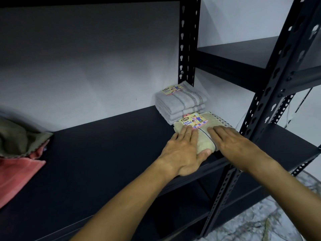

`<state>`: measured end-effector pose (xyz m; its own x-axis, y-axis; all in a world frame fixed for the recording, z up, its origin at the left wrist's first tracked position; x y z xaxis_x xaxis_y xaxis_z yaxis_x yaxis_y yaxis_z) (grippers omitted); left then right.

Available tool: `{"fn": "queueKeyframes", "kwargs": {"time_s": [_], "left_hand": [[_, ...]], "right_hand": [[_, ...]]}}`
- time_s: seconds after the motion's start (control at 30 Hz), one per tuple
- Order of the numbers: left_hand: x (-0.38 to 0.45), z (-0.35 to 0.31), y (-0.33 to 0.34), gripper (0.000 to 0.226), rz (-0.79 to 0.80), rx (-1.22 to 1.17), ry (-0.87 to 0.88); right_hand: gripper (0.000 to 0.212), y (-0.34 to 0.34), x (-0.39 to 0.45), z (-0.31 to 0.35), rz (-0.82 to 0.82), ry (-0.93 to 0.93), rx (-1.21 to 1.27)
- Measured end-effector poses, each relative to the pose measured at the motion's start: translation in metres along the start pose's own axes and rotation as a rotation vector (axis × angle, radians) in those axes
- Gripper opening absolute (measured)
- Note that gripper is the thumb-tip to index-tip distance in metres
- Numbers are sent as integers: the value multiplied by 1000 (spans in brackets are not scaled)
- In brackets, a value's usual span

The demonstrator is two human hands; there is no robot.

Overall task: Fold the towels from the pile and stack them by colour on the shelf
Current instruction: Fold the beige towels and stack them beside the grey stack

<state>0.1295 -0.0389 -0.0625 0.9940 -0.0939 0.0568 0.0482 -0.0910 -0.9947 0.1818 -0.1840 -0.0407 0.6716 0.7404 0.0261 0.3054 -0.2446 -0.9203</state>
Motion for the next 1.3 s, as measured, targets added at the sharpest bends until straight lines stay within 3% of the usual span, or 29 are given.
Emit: {"fn": "queueKeyframes", "kwargs": {"time_s": [0.1,0.2,0.33,0.5,0.63,0.73,0.8,0.87,0.93,1.0,1.13,1.2,1.3], "left_hand": [[-24,15,-18,72,-138,-116,-24],[-68,47,-40,63,-244,-138,-158],[-140,111,-63,55,-293,15,-387],[-230,186,-107,28,-587,375,-501],[-292,240,-145,23,-604,519,-636],[-326,284,-164,42,-504,550,-786],[-340,311,-170,50,-419,517,-865],[-348,335,-174,56,-407,416,-933],[-348,351,-179,78,-379,325,-964],[-344,361,-184,91,-346,271,-956],[-329,375,-192,97,-245,346,-908],[-317,373,-196,93,-245,445,-847],[-297,362,-206,60,-398,463,-758]], "right_hand": [[91,-20,3,6,17,-6,82],[81,-48,17,32,-60,-14,166],[75,-78,57,102,-257,-170,446],[49,-108,118,217,-198,-404,869],[38,-159,157,305,-284,-522,976],[53,-205,182,365,-377,-567,1037],[66,-225,197,403,-348,-602,1052],[65,-235,212,432,-299,-644,1060],[48,-240,225,444,-318,-629,1107],[26,-248,234,438,-437,-533,1160],[22,-265,254,413,-547,-325,1396],[24,-276,263,397,-577,-239,1487],[21,-292,267,369,-603,-201,1582]]}}
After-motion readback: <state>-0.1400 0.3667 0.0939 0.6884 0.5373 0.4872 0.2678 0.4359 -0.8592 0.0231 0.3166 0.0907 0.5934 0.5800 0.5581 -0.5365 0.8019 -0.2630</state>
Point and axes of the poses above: each hand's wrist, its own x-axis towards the middle knuckle, its own y-axis out of the palm, z = x × y, the point moved 3 cm from there along x, towards the middle knuckle, and after that the axes turned 6 degrees about -z, right-handed, at the moved point
